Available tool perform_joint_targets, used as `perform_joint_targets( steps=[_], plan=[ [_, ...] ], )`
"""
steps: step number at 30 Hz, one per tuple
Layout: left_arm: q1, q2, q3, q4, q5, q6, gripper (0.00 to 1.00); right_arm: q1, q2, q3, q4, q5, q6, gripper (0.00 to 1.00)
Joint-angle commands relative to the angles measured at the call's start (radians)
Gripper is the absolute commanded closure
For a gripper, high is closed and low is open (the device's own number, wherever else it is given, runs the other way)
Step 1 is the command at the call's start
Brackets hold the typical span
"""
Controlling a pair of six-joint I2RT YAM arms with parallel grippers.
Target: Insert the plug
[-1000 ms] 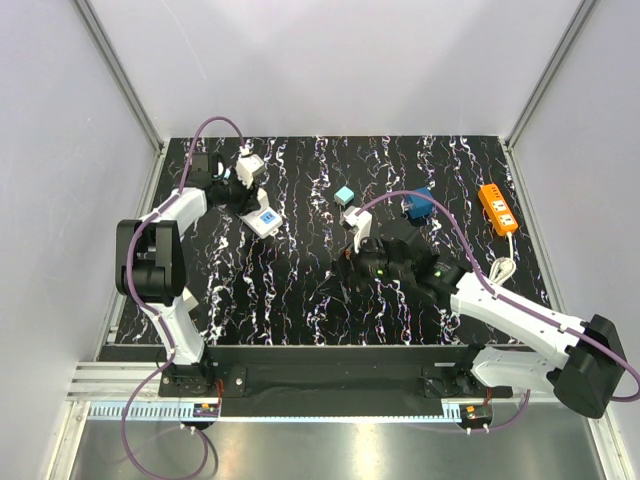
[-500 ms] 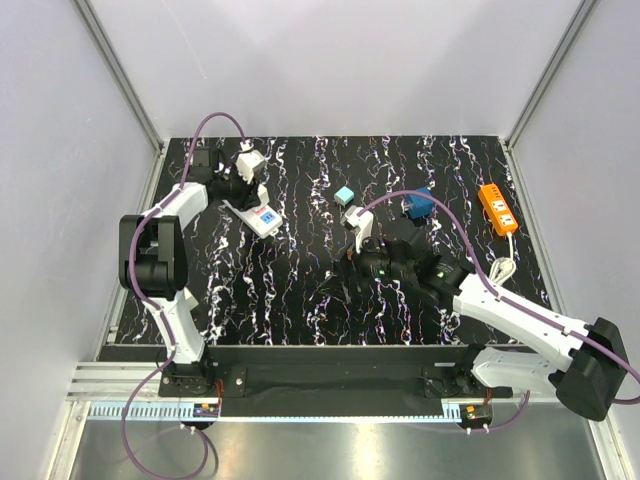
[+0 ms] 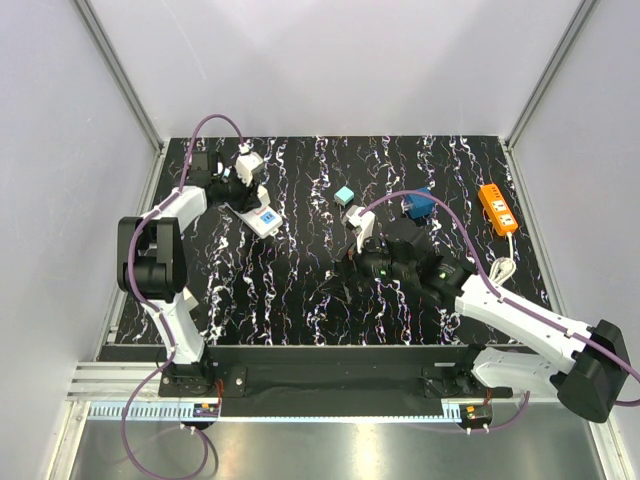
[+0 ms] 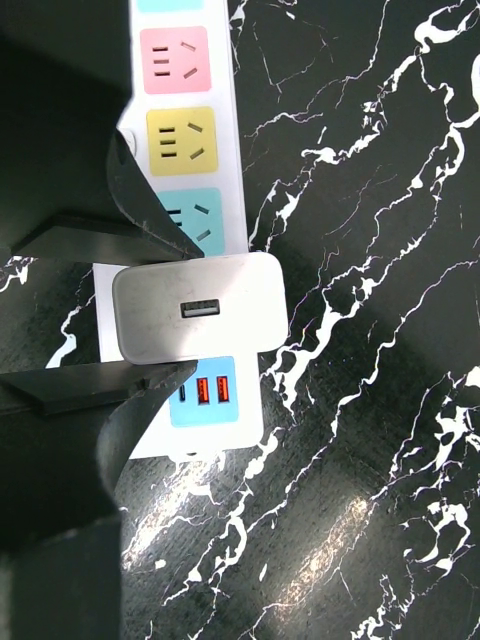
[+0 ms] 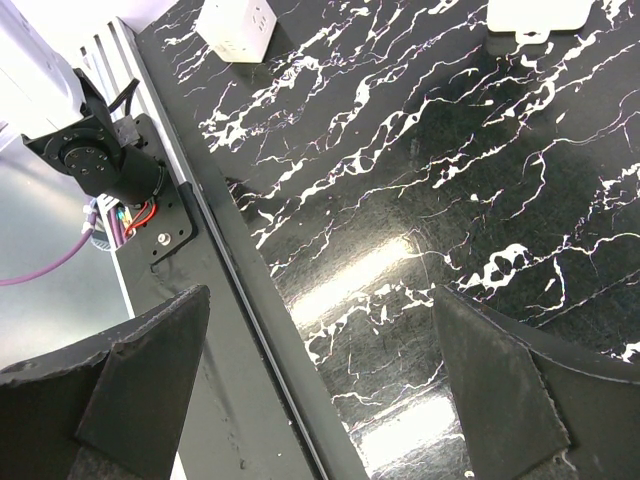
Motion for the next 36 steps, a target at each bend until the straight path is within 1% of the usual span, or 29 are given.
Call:
perform_joint_targets(
  steps=[1, 12, 22, 24, 26, 27, 28, 30, 31, 33, 36],
  plan=[
    [0.003, -0.025, -0.033, -0.02, 0.011, -0.005, 1.0, 0.006, -0.026, 0.012, 0.021, -0.003, -0.017, 0.0],
    [0.009, -0.033, -0.072, 0.084, -0.032, -0.062, 1.0, 0.007, -0.023, 0.01, 0.015, -0.004, -0.02, 0.0],
    [-0.002, -0.061, -0.09, 0.105, -0.05, -0.055, 1.0, 0.006, -0.01, 0.017, 0.006, -0.001, -0.028, 0.0],
    [-0.008, -0.067, -0.083, 0.101, -0.079, -0.053, 1.0, 0.006, -0.004, 0.021, 0.006, -0.006, -0.026, 0.0],
    [-0.028, -0.076, -0.051, 0.04, -0.13, 0.003, 1.0, 0.006, 0.002, 0.029, 0.002, -0.007, -0.028, 0.0],
    [-0.039, -0.076, -0.034, 0.003, -0.223, 0.039, 1.0, 0.006, 0.006, 0.029, 0.004, -0.007, -0.029, 0.0],
    [-0.043, -0.073, -0.018, -0.064, -0.234, 0.085, 1.0, 0.006, 0.008, 0.032, 0.002, -0.007, -0.029, 0.0],
    [-0.026, -0.081, -0.001, -0.092, -0.192, 0.102, 1.0, 0.006, 0.019, 0.038, 0.004, -0.009, -0.026, 0.0],
    [-0.004, -0.085, -0.012, -0.088, -0.176, 0.087, 1.0, 0.006, 0.02, 0.041, 0.006, -0.01, -0.026, 0.0],
    [0.007, -0.087, -0.043, -0.063, -0.135, 0.073, 1.0, 0.006, 0.034, 0.043, 0.012, -0.012, -0.023, 0.0],
    [0.001, -0.073, -0.035, -0.069, -0.144, 0.087, 1.0, 0.006, 0.04, 0.044, 0.013, -0.02, -0.02, 0.0]
  ],
)
